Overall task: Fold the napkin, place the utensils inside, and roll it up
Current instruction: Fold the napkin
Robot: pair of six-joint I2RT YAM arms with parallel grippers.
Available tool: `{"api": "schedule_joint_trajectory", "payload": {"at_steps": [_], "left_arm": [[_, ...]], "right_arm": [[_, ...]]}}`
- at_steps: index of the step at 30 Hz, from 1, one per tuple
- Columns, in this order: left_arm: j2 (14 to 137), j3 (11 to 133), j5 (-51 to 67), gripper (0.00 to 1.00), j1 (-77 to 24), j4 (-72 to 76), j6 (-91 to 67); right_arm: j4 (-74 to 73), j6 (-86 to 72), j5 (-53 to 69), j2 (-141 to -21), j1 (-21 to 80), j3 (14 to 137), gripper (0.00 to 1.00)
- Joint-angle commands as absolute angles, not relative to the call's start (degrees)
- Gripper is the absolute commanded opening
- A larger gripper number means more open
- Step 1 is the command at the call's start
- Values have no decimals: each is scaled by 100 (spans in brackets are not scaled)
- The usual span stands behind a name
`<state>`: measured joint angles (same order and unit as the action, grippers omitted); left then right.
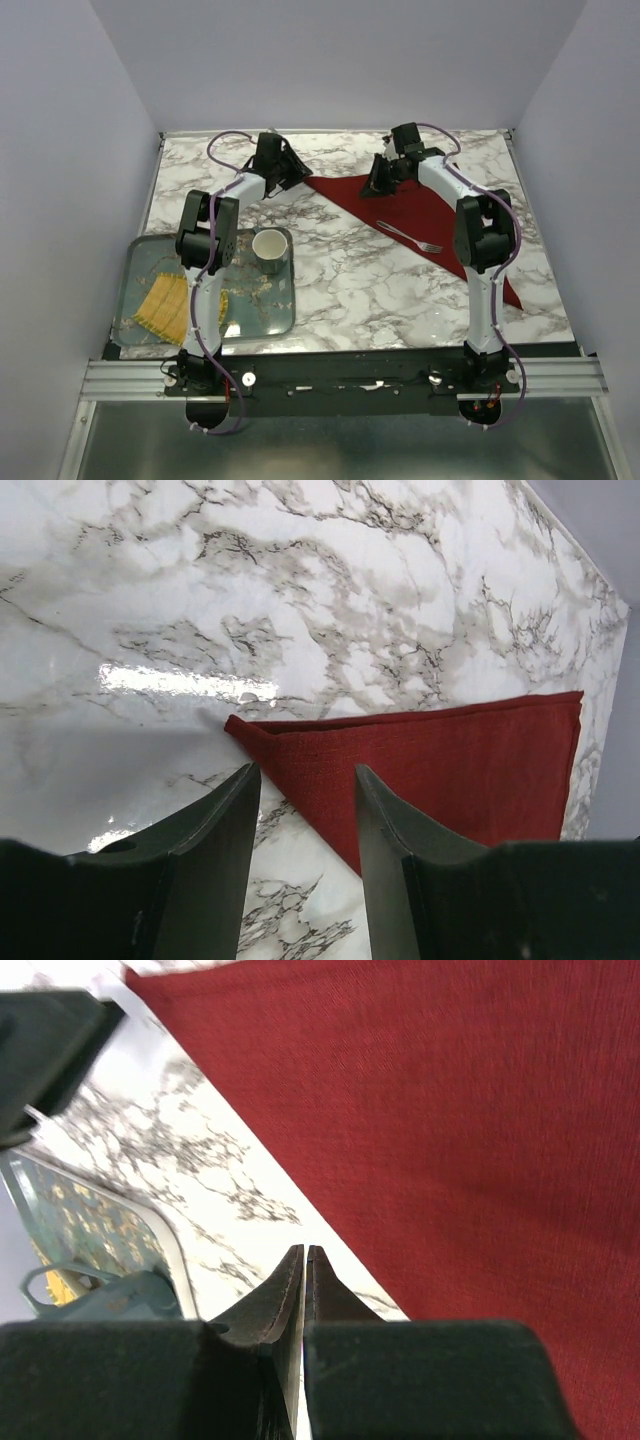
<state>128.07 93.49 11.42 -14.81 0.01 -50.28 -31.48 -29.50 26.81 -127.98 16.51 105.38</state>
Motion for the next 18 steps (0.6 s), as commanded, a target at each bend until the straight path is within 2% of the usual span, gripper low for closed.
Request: {"api": "schedule_joint_trajectory", "payload": {"at_steps": [1, 18], "left_arm": [[12973, 9194, 1301, 51, -1406, 220, -5256], [13148, 8948, 1239, 52, -1397, 439, -5625]], "right_arm": [[-3024, -2830, 2567, -12270, 1679, 10240, 11], [-2865, -2707, 2259, -11619, 1538, 9563, 11]]}}
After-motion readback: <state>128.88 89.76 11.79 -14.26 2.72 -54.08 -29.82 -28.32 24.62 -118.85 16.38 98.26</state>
